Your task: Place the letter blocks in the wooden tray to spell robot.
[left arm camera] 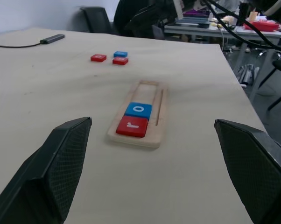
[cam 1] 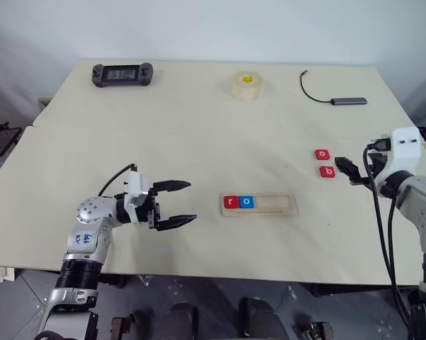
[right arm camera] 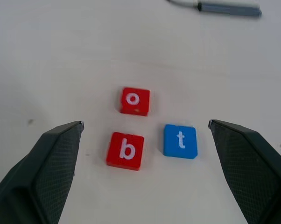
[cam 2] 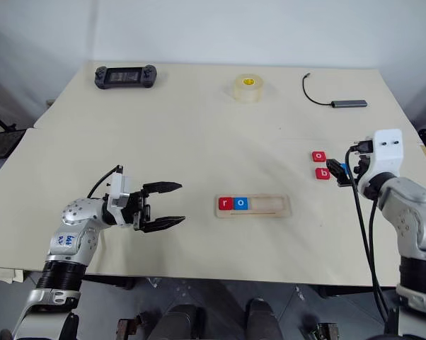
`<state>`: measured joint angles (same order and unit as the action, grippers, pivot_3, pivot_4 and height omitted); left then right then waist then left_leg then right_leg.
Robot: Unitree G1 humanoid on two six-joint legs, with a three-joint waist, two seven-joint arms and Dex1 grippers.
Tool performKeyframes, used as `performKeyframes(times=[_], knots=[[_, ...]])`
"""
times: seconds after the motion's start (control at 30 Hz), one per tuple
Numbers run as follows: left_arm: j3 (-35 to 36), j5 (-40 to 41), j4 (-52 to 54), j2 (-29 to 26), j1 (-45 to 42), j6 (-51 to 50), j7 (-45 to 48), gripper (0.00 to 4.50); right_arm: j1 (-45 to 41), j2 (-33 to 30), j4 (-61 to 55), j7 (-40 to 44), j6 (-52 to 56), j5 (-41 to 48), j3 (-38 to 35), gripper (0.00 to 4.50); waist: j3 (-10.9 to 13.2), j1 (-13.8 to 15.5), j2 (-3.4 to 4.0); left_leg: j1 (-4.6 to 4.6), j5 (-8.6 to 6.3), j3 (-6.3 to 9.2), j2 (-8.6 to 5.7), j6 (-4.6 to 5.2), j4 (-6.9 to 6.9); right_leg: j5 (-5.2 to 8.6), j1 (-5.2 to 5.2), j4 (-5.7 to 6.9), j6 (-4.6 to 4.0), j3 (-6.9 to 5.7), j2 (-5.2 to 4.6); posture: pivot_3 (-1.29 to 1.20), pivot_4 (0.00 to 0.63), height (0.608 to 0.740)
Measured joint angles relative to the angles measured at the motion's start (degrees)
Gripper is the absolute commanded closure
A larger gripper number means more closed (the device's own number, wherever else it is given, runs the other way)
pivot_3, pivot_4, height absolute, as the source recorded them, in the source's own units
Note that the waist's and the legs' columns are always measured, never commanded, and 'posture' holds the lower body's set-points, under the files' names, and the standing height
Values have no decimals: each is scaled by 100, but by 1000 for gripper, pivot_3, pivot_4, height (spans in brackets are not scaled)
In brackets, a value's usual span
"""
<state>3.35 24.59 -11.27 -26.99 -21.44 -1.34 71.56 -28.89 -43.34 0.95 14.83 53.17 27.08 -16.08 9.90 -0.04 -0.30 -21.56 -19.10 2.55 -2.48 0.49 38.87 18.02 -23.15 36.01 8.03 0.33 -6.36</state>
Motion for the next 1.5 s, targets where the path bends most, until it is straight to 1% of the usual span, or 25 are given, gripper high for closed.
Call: performKeyframes(times=[0.07, 0.17, 0.4, 0.6, 0.73, 0.87, 0.97, 1.1, 1.2, 1.23, 1.27, 1.3, 1.4, 1.5], knots=[[1, -4, 80, -20, 42, -6, -97, 24, -319, -9, 235, -60, 362, -77, 55, 0, 0, -3, 0, -19, 1, 0, -2, 2, 1, -1, -23, 1, 1, -2, -4, 0, 150, 740], [4, -3, 178, -43, 92, -12, -184, 24, -511, -42, 340, 20, 571, -147, 162, 0, -2, -7, 3, -58, 1, 5, 2, 1, 12, -1, -54, 20, 2, -10, 0, 0, 150, 740], [3, 3, 307, -49, 208, -80, -299, 24, -557, -44, 521, 350, 574, -330, 276, 0, -2, -5, 3, -62, 2, 4, -2, 2, 15, -3, -55, 22, 5, -10, 2, 0, 150, 740], [3, 7, 442, -69, 285, -122, -333, 24, -667, -6, 654, 372, 613, -498, 327, 0, -2, -17, 4, -62, 2, 3, -2, 2, 15, -3, -56, 23, 5, -9, 2, 0, 150, 740], [4, 8, 501, -70, 291, -125, -379, 24, -678, 316, 545, 195, 936, -491, 215, 0, -2, -18, 4, -62, 3, 4, 3, 1, 15, -3, -56, 24, 5, -9, 4, 0, 150, 740], [4, 10, 607, -68, 298, -140, -445, 24, -559, 974, 357, -141, 1066, -568, 258, 0, -2, -20, 4, -62, 3, 3, 0, 1, 15, -3, -58, 29, 5, -7, 3, 0, 150, 740], [4, 11, 624, -69, 321, -171, -461, 24, -556, 1162, 373, -380, 1002, -708, 263, 0, -2, -13, 4, -62, 3, 5, -7, 1, 15, -3, -61, 34, 5, -8, 5, 0, 150, 740], [3, 11, 628, -69, 398, -174, -471, 24, -571, 1259, 468, -556, 794, -896, 259, 0, -2, -10, 4, -62, 5, 6, -18, 7, 15, -3, -60, 39, 5, -9, 5, 0, 150, 740], [3, 11, 634, -68, 400, -171, -477, 0, -615, 1333, 599, -591, 681, -929, 240, 661, -2, -21, 5, -61, 5, 5, -17, 7, 15, -3, -60, 41, 5, -8, 6, 0, 150, 740], [3, 11, 634, -68, 400, -171, -477, 0, -619, 1339, 601, -594, 680, -930, 237, 661, -2, -21, 5, -61, 5, 5, -17, 7, 15, -3, -60, 40, 5, -9, 6, 0, 150, 740], [1, 11, 639, -67, 400, -170, -477, 0, -633, 1381, 615, -622, 664, -934, 230, 1078, -2, -22, 5, -61, 6, 5, -17, 7, 15, -3, -60, 42, 5, -8, 7, 0, 150, 740], [1, 11, 642, -67, 412, -164, -476, 0, -666, 1441, 692, -698, 599, -942, 182, 1262, -2, -23, 5, -60, 6, 5, -17, 7, 15, -3, -59, 42, 5, -8, 7, 0, 150, 740], [-8, 11, 659, -62, 423, -156, -473, 0, -696, 1560, 829, -838, 385, -1006, 61, 2187, -2, -24, 5, -59, 6, 5, -17, 8, 16, -3, -59, 43, 5, -8, 8, 0, 150, 740], [-14, 11, 688, -62, 456, -123, -466, 0, -646, 1606, 794, -934, 346, -1019, -34, 2187, -2, -13, 5, -60, 7, 6, -19, 8, 16, -3, -59, 43, 5, -8, 6, 0, 150, 740]])
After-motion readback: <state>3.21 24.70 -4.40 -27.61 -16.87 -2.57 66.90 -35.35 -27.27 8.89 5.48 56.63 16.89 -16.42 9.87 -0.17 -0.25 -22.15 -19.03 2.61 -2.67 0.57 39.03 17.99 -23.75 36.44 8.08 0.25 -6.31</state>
